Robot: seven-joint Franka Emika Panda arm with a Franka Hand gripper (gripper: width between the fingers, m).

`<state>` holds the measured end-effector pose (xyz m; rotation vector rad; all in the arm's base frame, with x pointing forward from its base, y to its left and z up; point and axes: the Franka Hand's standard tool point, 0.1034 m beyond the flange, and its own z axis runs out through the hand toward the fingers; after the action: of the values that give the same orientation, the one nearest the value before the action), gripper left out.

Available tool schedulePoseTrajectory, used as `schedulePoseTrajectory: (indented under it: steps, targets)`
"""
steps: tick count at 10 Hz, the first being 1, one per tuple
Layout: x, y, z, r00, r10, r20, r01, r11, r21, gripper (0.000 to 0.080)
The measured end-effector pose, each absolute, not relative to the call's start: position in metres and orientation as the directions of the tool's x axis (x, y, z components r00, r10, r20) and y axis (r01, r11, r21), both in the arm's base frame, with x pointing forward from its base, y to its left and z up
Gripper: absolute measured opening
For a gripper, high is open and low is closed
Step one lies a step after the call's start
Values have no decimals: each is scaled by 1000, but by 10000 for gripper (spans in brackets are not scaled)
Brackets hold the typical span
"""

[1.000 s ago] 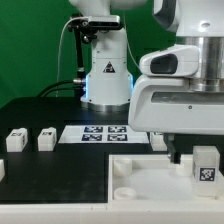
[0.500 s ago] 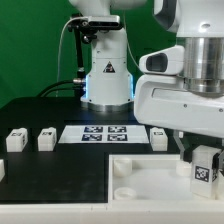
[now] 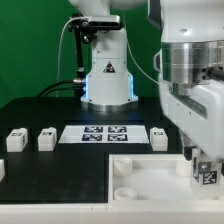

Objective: Assemble one leg

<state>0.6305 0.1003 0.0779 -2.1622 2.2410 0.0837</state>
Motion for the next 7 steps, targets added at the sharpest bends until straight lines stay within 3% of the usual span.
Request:
schedulePoseTrajectory:
  steps: [1, 2, 3, 4, 5, 6, 7]
  targets:
    - [630, 101, 78, -95, -994, -55, -995, 94, 31, 294]
    - [629, 101, 77, -149, -987, -53, -988, 148, 36, 351]
    - [629, 101, 77, -71, -996, -55, -997, 69, 31, 489]
    - [629, 101, 77, -75, -996, -55, -997, 73, 32, 489]
    - [629, 101, 77, -59, -997, -55, -998, 57, 31, 619]
    - [629, 100, 76, 149, -987, -54, -989, -150, 17, 640]
    - [629, 107, 72, 320, -946, -44, -947, -319, -30, 640]
